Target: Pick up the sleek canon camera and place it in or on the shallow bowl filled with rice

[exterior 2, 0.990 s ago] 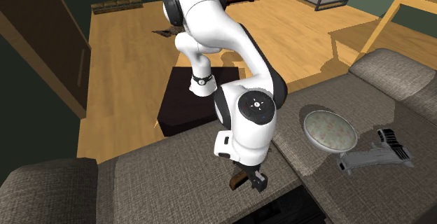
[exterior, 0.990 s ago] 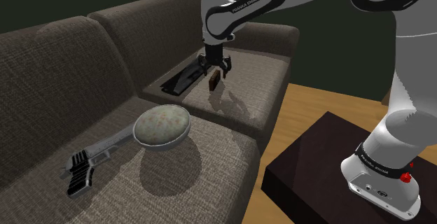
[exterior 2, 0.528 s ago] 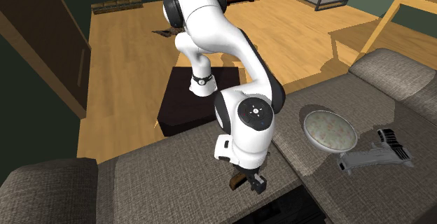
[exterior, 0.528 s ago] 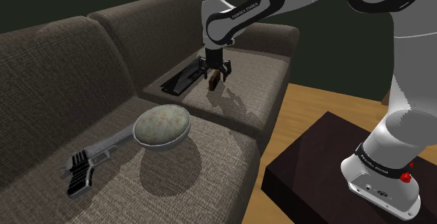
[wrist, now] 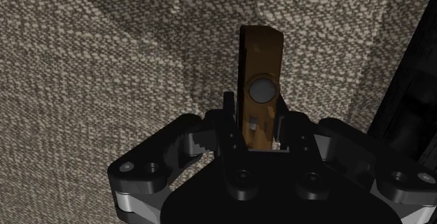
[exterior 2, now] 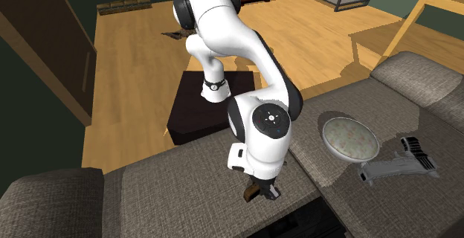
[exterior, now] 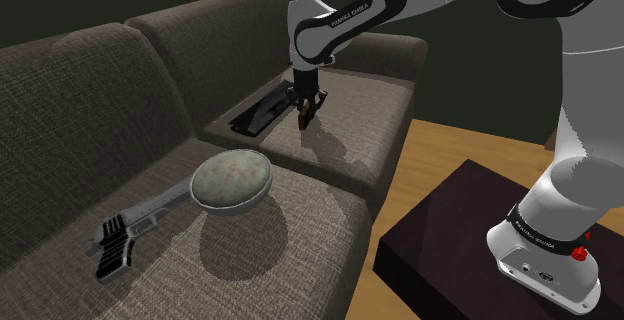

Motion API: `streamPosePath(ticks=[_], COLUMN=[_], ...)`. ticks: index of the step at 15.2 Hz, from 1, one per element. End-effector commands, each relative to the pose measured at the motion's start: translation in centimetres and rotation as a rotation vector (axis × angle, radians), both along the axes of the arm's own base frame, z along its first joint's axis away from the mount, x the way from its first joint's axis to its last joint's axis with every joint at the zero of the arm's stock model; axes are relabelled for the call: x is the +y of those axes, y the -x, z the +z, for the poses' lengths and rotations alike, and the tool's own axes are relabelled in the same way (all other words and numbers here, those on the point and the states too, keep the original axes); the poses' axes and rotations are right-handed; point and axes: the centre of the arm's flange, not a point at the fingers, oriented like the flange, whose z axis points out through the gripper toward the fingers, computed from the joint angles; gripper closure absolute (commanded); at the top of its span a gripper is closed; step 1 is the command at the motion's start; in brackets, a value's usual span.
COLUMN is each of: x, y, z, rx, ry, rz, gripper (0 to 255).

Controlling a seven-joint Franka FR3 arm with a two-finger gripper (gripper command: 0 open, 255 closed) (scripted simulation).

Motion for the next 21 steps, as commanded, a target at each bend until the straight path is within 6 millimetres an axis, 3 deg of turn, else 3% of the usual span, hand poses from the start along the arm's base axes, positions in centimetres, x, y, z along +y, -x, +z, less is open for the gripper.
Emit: streamPosePath(ticks=[1, 5, 21], x=[0.0, 0.0, 0.0], y=[0.0, 0.0, 0.0], z=[0.0, 0.0, 8.4], rx=[0.000, 0.000, 0.000], ry=[0.000, 0.000, 0.000], rz=[0.000, 0.000, 0.000], gripper=[255, 255, 255])
